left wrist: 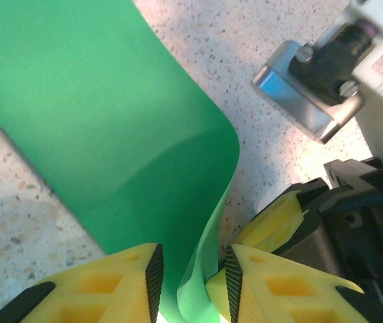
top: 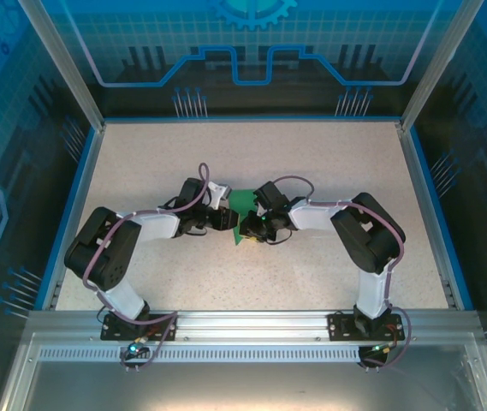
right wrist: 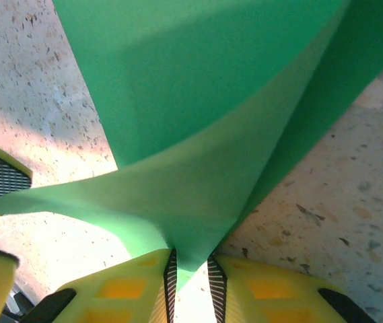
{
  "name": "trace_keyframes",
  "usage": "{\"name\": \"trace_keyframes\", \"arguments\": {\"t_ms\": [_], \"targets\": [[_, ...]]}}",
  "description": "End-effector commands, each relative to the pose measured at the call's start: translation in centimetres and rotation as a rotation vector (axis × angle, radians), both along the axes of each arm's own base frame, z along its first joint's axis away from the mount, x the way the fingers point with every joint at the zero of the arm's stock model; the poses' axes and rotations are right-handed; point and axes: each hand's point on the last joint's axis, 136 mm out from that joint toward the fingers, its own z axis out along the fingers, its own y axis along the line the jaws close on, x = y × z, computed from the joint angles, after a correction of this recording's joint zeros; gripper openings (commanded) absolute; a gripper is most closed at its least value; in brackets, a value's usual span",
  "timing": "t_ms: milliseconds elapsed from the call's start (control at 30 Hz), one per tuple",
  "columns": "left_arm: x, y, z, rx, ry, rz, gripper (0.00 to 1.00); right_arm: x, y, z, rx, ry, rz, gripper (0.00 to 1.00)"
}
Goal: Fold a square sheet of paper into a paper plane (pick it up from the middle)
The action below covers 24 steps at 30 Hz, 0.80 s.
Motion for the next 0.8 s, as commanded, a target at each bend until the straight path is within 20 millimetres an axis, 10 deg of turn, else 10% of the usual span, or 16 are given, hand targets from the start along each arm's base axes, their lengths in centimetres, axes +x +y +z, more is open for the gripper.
{"name": "trace_keyframes", "arguments": {"t_ms": [0, 767], "targets": [[0.1, -0.4, -0.1, -0.016, -0.043, -0.045, 0.33, -2.1, -3.4, -5.3, -0.161, 0.092, -0.030, 0.25], [1.3, -0.8, 0.3, 0.005, -0.053, -0.032, 0.01, 1.0, -1.5, 0.3, 0.016, -0.115, 0.027, 0.30]]}}
